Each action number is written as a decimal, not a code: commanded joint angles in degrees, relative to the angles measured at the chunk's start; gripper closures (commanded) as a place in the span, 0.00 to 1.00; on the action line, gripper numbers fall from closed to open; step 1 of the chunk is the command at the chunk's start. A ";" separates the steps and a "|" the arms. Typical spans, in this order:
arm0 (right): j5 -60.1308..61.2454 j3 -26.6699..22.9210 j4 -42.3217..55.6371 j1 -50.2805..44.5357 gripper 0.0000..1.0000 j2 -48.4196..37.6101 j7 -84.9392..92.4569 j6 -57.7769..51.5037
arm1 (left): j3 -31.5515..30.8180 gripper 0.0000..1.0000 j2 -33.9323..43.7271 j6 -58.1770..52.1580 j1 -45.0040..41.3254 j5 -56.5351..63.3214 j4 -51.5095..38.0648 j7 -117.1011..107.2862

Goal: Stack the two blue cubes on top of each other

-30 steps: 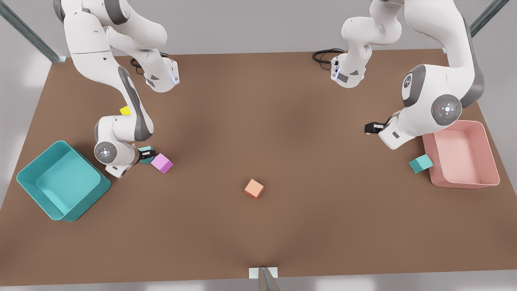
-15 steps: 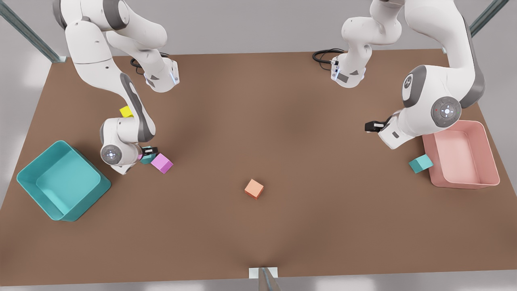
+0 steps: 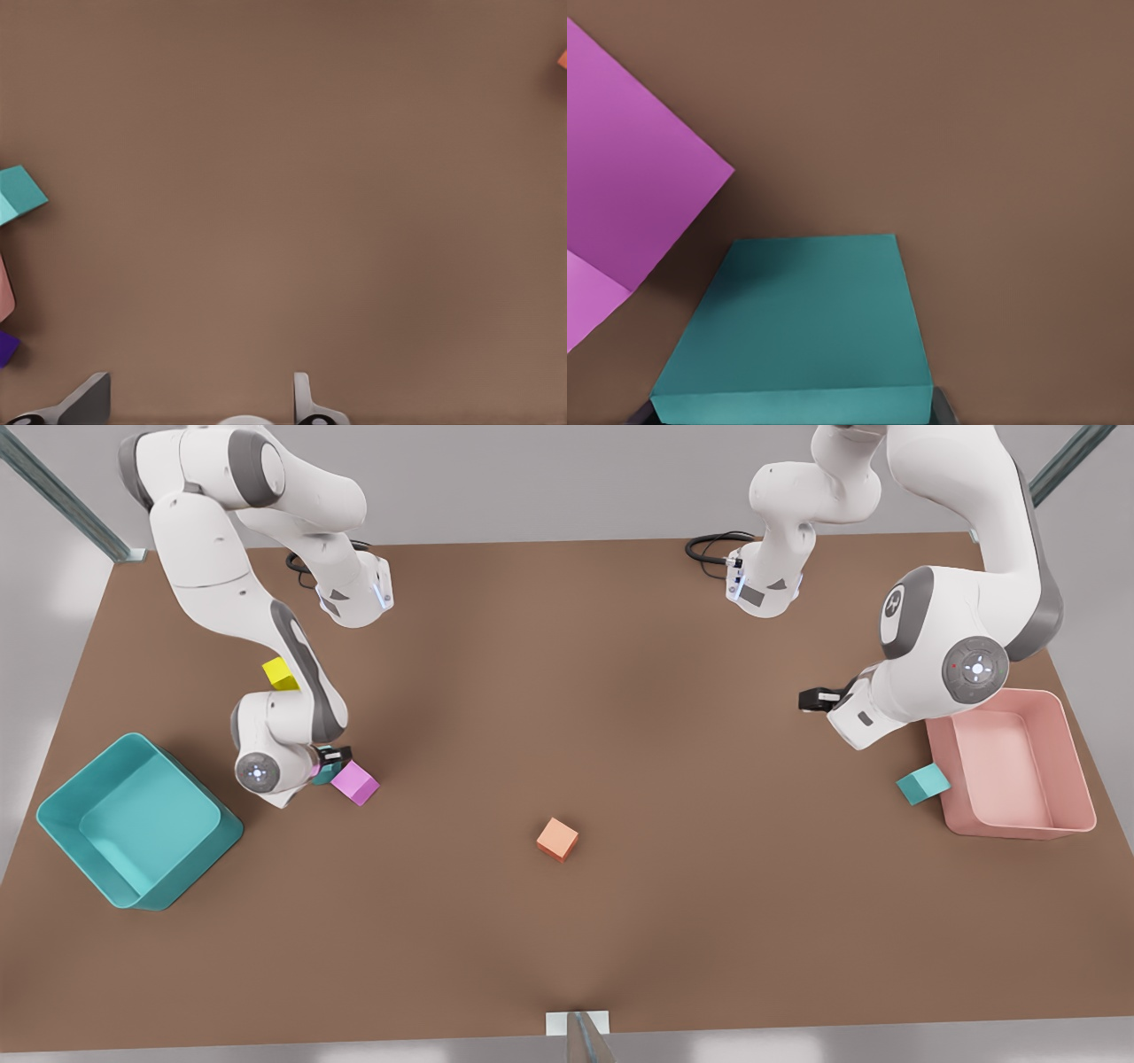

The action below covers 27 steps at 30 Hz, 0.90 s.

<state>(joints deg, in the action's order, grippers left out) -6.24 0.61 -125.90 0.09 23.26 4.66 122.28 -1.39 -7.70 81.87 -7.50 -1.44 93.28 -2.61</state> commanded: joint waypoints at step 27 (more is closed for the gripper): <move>31.98 0.71 6.79 -16.60 0.50 -7.81 -14.05 -14.70 | -0.01 0.00 -0.91 0.05 0.12 0.03 -0.02 -0.03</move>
<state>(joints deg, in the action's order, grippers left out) 16.11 1.25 -121.13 -13.24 14.33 6.61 110.66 -1.40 -8.75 81.89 -7.41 -1.44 93.27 -2.63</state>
